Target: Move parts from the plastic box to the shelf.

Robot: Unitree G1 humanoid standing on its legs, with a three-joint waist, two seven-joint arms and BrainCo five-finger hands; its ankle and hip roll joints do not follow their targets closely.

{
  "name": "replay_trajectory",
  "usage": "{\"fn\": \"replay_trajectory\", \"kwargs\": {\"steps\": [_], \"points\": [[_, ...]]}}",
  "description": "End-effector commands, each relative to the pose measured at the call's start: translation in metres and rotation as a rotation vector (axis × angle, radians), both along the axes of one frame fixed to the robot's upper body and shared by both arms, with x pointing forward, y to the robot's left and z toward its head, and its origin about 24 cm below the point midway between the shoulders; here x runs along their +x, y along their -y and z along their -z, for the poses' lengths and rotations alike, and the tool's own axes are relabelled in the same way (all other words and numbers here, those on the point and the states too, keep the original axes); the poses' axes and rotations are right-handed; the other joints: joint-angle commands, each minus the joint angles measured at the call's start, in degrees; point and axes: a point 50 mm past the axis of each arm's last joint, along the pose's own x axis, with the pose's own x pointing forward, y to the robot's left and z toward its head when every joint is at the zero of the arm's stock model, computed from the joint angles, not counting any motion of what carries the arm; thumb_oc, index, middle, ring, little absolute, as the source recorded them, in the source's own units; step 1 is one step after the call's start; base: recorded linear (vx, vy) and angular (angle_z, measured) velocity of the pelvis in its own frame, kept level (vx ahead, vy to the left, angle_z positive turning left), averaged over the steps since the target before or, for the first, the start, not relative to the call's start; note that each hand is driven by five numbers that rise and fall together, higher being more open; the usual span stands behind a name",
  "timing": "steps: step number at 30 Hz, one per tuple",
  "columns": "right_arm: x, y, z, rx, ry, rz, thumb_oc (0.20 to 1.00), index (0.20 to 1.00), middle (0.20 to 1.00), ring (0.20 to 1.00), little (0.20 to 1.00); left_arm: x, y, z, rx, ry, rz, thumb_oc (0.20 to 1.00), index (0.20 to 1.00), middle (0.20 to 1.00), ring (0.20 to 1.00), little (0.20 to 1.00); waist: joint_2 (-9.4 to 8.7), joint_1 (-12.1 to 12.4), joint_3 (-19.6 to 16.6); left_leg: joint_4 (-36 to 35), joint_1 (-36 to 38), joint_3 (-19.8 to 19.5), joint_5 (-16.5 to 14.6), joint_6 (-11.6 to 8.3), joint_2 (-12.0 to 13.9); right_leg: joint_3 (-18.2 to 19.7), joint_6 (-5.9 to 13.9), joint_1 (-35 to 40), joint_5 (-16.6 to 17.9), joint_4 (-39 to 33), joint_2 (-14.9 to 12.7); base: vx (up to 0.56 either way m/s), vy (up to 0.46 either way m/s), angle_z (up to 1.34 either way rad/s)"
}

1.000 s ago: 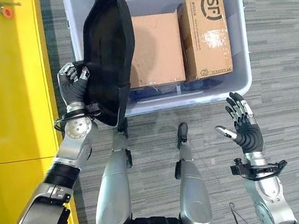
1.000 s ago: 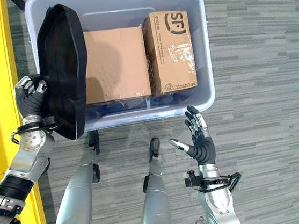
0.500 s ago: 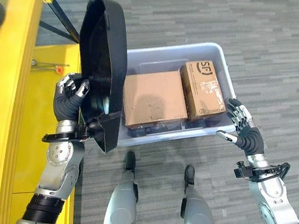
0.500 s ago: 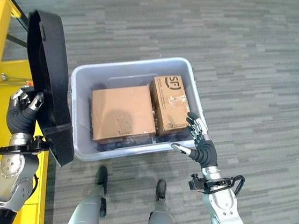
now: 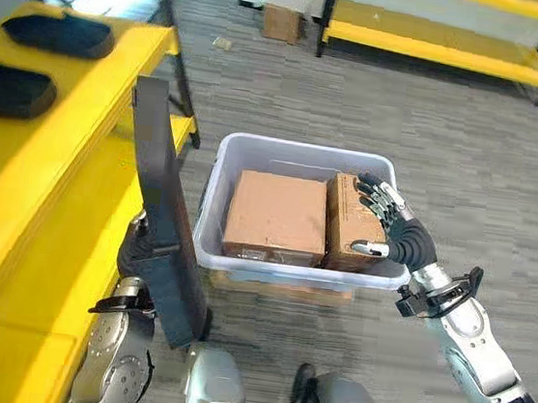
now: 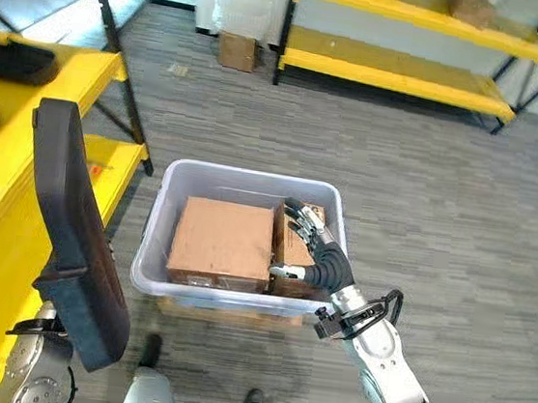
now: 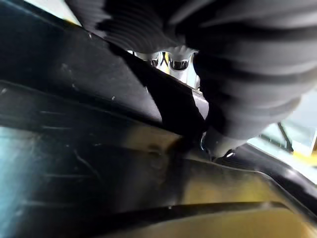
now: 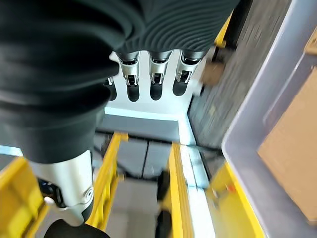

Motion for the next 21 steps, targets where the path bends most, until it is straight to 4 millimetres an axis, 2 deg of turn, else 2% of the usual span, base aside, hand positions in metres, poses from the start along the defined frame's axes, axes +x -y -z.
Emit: {"fn": "replay_trajectory", "kwargs": {"steps": [1,2,3,5,6,8,10,11,12,13,14,15,16,17,18,19,20,21], "points": [[0.0,0.016,-0.016,0.05,0.09,0.083,1.0,1.0,1.0,1.0,1.0,0.02,0.001,-0.043,0.052,0.227,0.044,0.2,0.2,0.2,0.2,0.2,1.07,-3.4,0.5,16.3,1.4,3.2,7.7,-7.52,0.4,1.1,9.2,0.7,2.0,-0.1,-7.0,-0.19,-0.131,2.01],[-0.002,0.018,-0.012,0.056,0.072,0.1,1.0,1.0,1.0,1.0,1.0,0.021,0.001,-0.044,0.06,0.23,0.045,0.2,0.2,0.2,0.2,0.2,1.16,-3.9,0.1,18.7,2.4,4.2,5.8,-7.06,-0.4,-0.3,8.7,0.6,2.1,-0.1,-7.4,-0.21,-0.103,1.81],[-0.007,0.021,-0.007,0.075,0.047,0.126,1.0,1.0,1.0,1.0,1.0,0.024,0.005,-0.044,0.054,0.231,0.056,0.2,0.2,0.2,0.2,0.2,1.74,-5.2,-0.6,20.8,5.6,5.8,0.9,-7.25,-0.4,-2.2,8.91,0.7,1.0,1.5,-8.4,-0.13,0.184,1.39],[-0.016,0.03,0.002,0.116,0.007,0.193,1.0,1.0,1.0,1.0,1.0,0.026,0.013,-0.042,0.002,0.238,0.083,0.2,0.2,0.2,0.2,0.2,3.34,-7.5,-2.5,8.0,11.4,11.9,-6.7,-6.28,-1.4,-7.2,11.72,-0.1,3.7,4.2,-13.9,-0.17,0.517,2.2],[-0.018,0.033,0.01,0.11,-0.026,0.224,1.0,1.0,1.0,1.0,1.0,0.026,0.015,-0.044,0.013,0.241,0.108,0.2,0.2,0.2,0.2,0.2,3.31,-6.6,-1.9,7.3,10.2,8.9,-7.9,-6.33,-4.5,-8.6,13.17,0.5,6.4,3.4,-17.1,-0.15,0.535,2.38],[-0.02,0.033,0.01,0.125,-0.03,0.221,1.0,1.0,1.0,1.0,1.0,0.022,0.01,-0.043,0.037,0.23,0.104,0.2,0.2,0.2,0.2,0.2,2.68,-6.2,-1.5,5.7,10.5,8.3,-9.6,-5.29,-6.9,-9.0,14.97,1.4,9.9,2.1,-19.2,-0.07,0.383,1.5],[-0.023,0.038,0.015,0.108,-0.05,0.247,1.0,1.0,1.0,1.0,1.0,0.016,0.001,-0.045,0.085,0.229,0.085,0.2,0.2,0.2,0.2,0.2,1.96,-4.5,-1.7,6.0,9.4,6.1,-10.8,-3.82,-11.7,-11.8,17.73,5.6,14.9,-2.3,-23.2,0.0,0.48,1.1],[-0.023,0.038,0.017,0.109,-0.056,0.25,1.0,1.0,1.0,1.0,1.0,0.016,0.001,-0.045,0.1,0.229,0.088,0.2,0.2,0.2,0.2,0.2,1.79,-4.3,-1.7,6.4,8.9,5.4,-11.0,-3.46,-12.9,-12.4,18.15,6.4,16.3,-2.8,-24.0,0.03,0.41,0.86],[-0.023,0.036,0.017,0.115,-0.053,0.253,1.0,1.0,1.0,1.0,1.0,0.017,0.0,-0.048,0.122,0.237,0.09,0.2,0.2,0.2,0.2,0.2,1.5,-4.2,-1.8,6.5,8.4,4.7,-11.2,-3.13,-14.6,-12.5,19.47,7.3,19.5,-4.2,-25.3,0.02,0.368,0.9],[-0.022,0.033,0.018,0.117,-0.056,0.243,1.0,1.0,1.0,1.0,1.0,0.017,-0.002,-0.049,0.138,0.245,0.086,0.2,0.2,0.2,0.2,0.2,1.4,-4.2,-2.1,5.6,8.3,3.9,-10.9,-2.61,-16.2,-12.5,19.82,8.0,21.5,-5.7,-26.0,0.01,0.287,1.17],[-0.022,0.033,0.018,0.117,-0.056,0.242,1.0,1.0,1.0,1.0,1.0,0.017,-0.002,-0.049,0.138,0.245,0.085,0.2,0.2,0.2,0.2,0.2,1.39,-4.3,-2.1,5.6,8.3,3.9,-10.9,-2.61,-16.2,-12.6,19.83,8.1,21.5,-5.7,-26.0,0.08,0.342,0.93],[-0.022,0.029,0.02,0.123,-0.067,0.238,1.0,1.0,1.0,1.0,1.0,0.019,0.0,-0.053,0.166,0.258,0.093,0.2,0.2,0.2,0.2,0.2,1.23,-4.2,-3.1,2.2,9.4,3.2,-9.9,-2.08,-17.7,-11.5,21.08,8.6,25.0,-6.9,-26.4,0.12,0.246,0.84],[-0.022,0.026,0.02,0.126,-0.071,0.227,1.0,1.0,1.0,1.0,1.0,0.02,0.0,-0.054,0.17,0.26,0.096,0.2,0.2,0.2,0.2,0.2,1.3,-4.7,-3.6,0.3,10.1,2.5,-9.3,-1.69,-18.2,-9.2,21.05,8.4,26.2,-7.5,-25.9,0.12,0.247,0.44],[-0.022,0.026,0.021,0.126,-0.071,0.226,1.0,1.0,1.0,1.0,1.0,0.02,0.0,-0.054,0.171,0.259,0.095,0.2,0.2,0.2,0.2,0.2,1.25,-4.7,-3.6,-0.1,10.3,2.6,-9.1,-1.67,-18.2,-9.1,21.06,8.4,26.3,-7.6,-25.9,0.01,0.133,0.41],[-0.021,0.024,0.019,0.127,-0.066,0.214,1.0,1.0,1.0,1.0,1.0,0.021,-0.001,-0.056,0.182,0.269,0.097,0.2,0.2,0.2,0.2,0.2,0.94,-6.0,-3.8,-2.1,10.2,1.8,-6.7,-1.13,-19.1,-4.1,19.69,6.4,28.7,-8.4,-24.8,0.02,0.207,0.4],[-0.02,0.021,0.018,0.113,-0.066,0.181,1.0,1.0,1.0,1.0,1.0,0.022,-0.001,-0.057,0.214,0.271,0.095,0.2,0.2,0.2,0.2,0.2,1.97,-7.8,-3.7,-5.4,11.4,-0.1,-4.2,-0.46,-18.5,9.1,18.07,1.8,26.4,-6.3,-17.1,0.06,0.286,0.16],[-0.02,0.02,0.017,0.107,-0.063,0.164,1.0,1.0,1.0,1.0,1.0,0.023,-0.001,-0.055,0.222,0.262,0.1,0.2,0.2,0.2,0.2,0.2,2.27,-8.7,-3.7,-6.9,12.0,-1.0,-3.3,-0.15,-18.1,12.8,16.87,0.3,22.7,-4.8,-12.2,0.08,0.216,0.02],[-0.02,0.02,0.017,0.107,-0.063,0.164,1.0,1.0,1.0,1.0,1.0,0.023,-0.001,-0.055,0.222,0.262,0.1,0.2,0.2,0.2,0.2,0.2,2.27,-8.6,-3.8,-7.0,11.9,-0.9,-3.1,-0.19,-18.1,12.9,16.81,0.1,22.7,-4.7,-12.1,0.1,0.175,0.28]]}}
